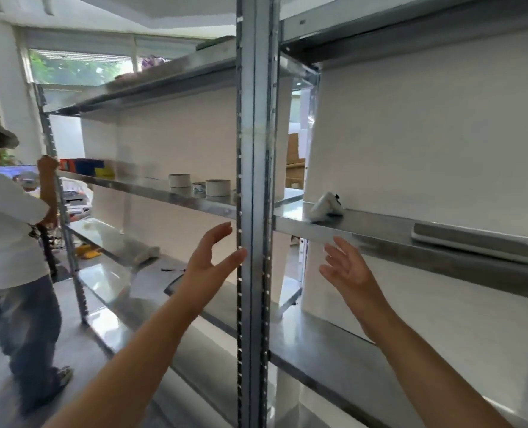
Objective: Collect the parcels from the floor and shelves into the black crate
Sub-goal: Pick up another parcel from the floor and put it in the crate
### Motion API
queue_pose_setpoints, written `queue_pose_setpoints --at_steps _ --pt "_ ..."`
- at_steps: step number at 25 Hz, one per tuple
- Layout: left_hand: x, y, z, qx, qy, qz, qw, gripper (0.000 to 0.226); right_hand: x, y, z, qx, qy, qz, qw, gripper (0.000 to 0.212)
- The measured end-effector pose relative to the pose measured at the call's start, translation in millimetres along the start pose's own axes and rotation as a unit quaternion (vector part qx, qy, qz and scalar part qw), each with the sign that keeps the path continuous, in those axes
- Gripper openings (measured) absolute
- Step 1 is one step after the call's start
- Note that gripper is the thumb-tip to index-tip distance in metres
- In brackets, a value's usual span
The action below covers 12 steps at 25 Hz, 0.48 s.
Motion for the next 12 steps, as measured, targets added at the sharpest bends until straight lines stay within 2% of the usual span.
queue_pose_setpoints --at_steps 3,7,12 --pt "-58 33 -9 -0.028 -0.069 -0.047 0.996 0.053 64 -21 -38 0.006 0.081 -0.017 0.997 0.056" --pt "-134 85 -37 -0.067 -0.138 -0.082 0.985 0.053 139 -59 -99 0.016 0.149 -0.061 0.987 0.061" --pt "-244 167 -113 -0.110 -0.247 -0.109 0.956 0.054 251 -102 -223 -0.002 0.235 -0.107 0.966 0.064"
Point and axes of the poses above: each hand's wrist, its own z-axis towards the middle knuckle, its own x-axis out of the back of the hand, y = z × x, the point moved 2 cm from there along z, towards the middle knuckle
